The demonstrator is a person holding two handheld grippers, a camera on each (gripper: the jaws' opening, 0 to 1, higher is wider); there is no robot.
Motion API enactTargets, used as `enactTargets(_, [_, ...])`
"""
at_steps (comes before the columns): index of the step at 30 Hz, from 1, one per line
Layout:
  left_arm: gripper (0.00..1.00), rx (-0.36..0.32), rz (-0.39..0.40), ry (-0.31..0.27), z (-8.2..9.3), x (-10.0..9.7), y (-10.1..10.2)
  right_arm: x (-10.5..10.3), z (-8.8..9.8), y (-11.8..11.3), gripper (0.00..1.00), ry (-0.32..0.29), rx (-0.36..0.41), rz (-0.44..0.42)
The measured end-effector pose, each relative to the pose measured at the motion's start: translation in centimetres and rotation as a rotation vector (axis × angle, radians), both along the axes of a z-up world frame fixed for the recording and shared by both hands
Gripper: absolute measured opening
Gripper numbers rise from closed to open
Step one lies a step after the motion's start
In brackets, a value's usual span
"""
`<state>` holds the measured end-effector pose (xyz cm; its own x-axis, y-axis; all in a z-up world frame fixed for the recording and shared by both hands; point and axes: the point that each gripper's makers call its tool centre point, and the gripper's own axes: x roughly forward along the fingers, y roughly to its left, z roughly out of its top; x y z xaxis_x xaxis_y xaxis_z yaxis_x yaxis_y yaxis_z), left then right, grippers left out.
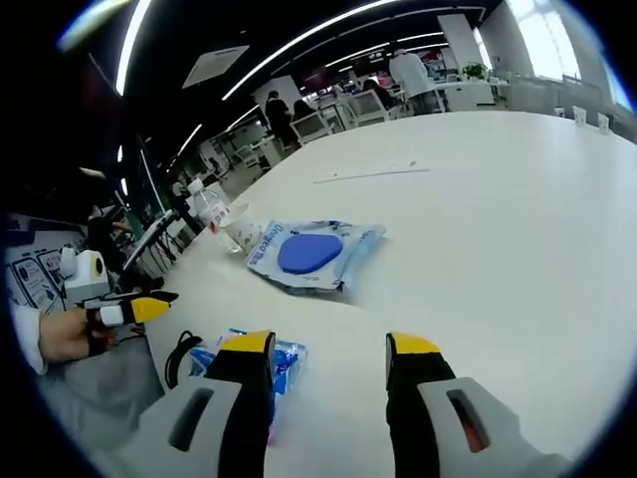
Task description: Arrange the tabletop items into an orderly group along one side of the table until the central work area is clear of visible clutter.
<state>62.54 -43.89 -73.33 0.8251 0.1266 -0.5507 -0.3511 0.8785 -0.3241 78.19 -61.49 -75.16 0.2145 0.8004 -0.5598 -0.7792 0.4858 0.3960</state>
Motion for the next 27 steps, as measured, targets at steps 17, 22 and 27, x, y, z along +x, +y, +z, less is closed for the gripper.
enactTargets(17, [0.51, -0.082, -0.110, 0.083, -3.0, 0.2, -3.5, -2.0, -1.7, -1.1, 0.40, 0.044, -0.017, 0.047])
enactTargets(22, [0.50, -0.095, -0.136, 0.104, -3.9, 0.3, -4.6, -2.4, -1.8, -1.4, 0.40, 0.054, -0.015, 0.054])
enactTargets(27, [0.49, -0.100, -0.150, 0.109, -4.1, 0.6, -5.3, -3.2, -2.0, -1.4, 0.38, 0.058, -0.016, 0.075])
